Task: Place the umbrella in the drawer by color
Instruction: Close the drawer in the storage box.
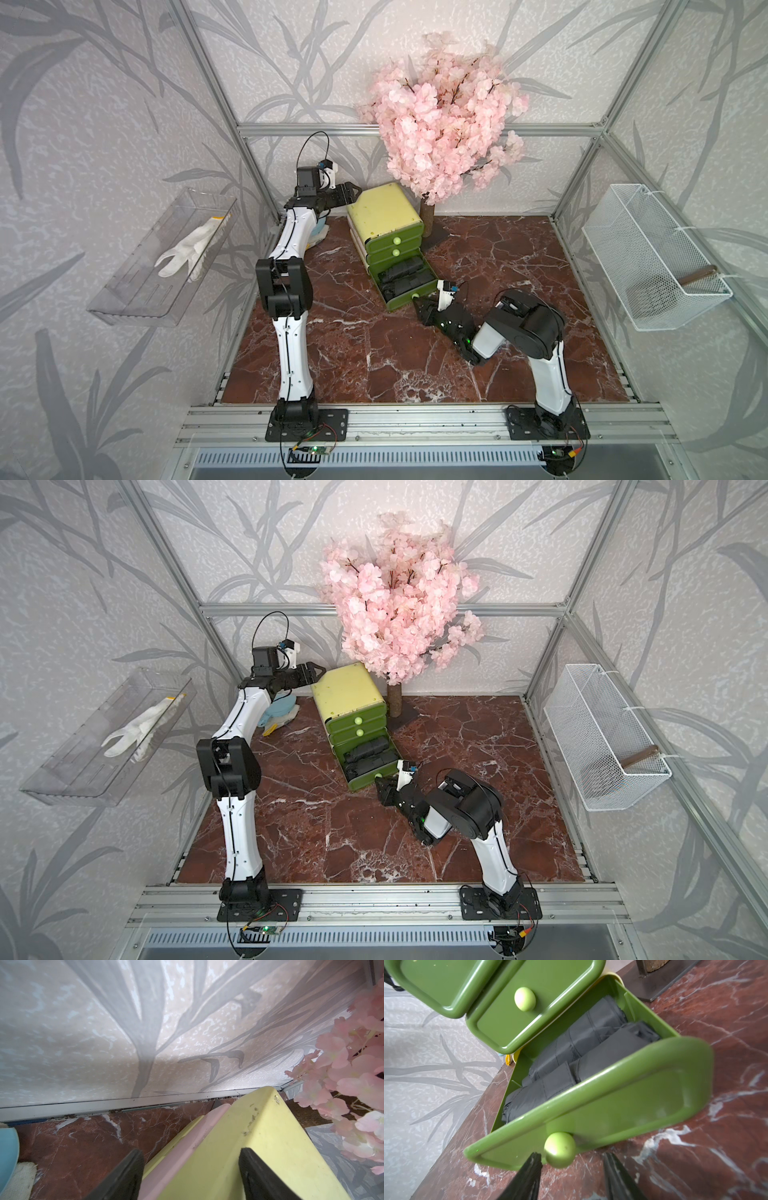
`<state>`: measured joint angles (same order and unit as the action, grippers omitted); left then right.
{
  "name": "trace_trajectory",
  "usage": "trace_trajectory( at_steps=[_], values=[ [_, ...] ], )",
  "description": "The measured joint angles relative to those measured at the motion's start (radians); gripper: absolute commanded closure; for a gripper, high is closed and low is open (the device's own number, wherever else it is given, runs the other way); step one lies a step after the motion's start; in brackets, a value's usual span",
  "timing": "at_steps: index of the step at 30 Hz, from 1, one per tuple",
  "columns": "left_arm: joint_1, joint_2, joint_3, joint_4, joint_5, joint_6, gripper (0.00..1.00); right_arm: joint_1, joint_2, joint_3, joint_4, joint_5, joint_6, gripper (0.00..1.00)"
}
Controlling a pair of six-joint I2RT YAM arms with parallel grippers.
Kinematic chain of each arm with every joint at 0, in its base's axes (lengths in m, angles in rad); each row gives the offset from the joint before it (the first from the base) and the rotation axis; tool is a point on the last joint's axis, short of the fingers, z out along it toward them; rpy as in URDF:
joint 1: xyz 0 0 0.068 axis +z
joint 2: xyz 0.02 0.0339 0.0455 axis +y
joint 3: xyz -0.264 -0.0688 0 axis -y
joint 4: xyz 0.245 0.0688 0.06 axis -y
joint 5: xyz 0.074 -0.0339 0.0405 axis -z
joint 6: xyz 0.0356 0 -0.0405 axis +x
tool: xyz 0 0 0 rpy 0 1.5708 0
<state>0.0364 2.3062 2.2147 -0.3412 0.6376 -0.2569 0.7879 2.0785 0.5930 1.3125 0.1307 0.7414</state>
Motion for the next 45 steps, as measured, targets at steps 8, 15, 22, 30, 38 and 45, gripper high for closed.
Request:
trace_trajectory(
  at_steps=[8, 15, 22, 30, 38, 45],
  values=[
    [-0.001, 0.000, 0.000, 0.001, 0.000, 0.000, 0.24, 0.000, -0.019, 0.064, -0.146, 0.000, -0.008, 0.52],
    [-0.001, -0.001, -0.006, 0.006, 0.000, 0.003, 0.25, 0.006, -0.020, 0.095, -0.189, -0.005, -0.035, 0.67],
    [-0.002, -0.005, -0.012, 0.012, 0.000, 0.003, 0.25, 0.004, -0.020, 0.169, -0.274, -0.004, -0.063, 0.68],
    [-0.004, -0.007, -0.016, 0.013, 0.000, 0.003, 0.26, -0.027, -0.014, 0.327, -0.409, -0.023, -0.101, 0.68],
    [-0.005, -0.008, -0.018, 0.014, 0.001, 0.003, 0.26, -0.073, 0.058, 0.502, -0.481, -0.066, -0.119, 0.67],
    [-0.006, -0.008, -0.018, 0.013, 0.003, 0.002, 0.26, -0.082, 0.126, 0.626, -0.541, -0.087, -0.134, 0.67]
  ],
)
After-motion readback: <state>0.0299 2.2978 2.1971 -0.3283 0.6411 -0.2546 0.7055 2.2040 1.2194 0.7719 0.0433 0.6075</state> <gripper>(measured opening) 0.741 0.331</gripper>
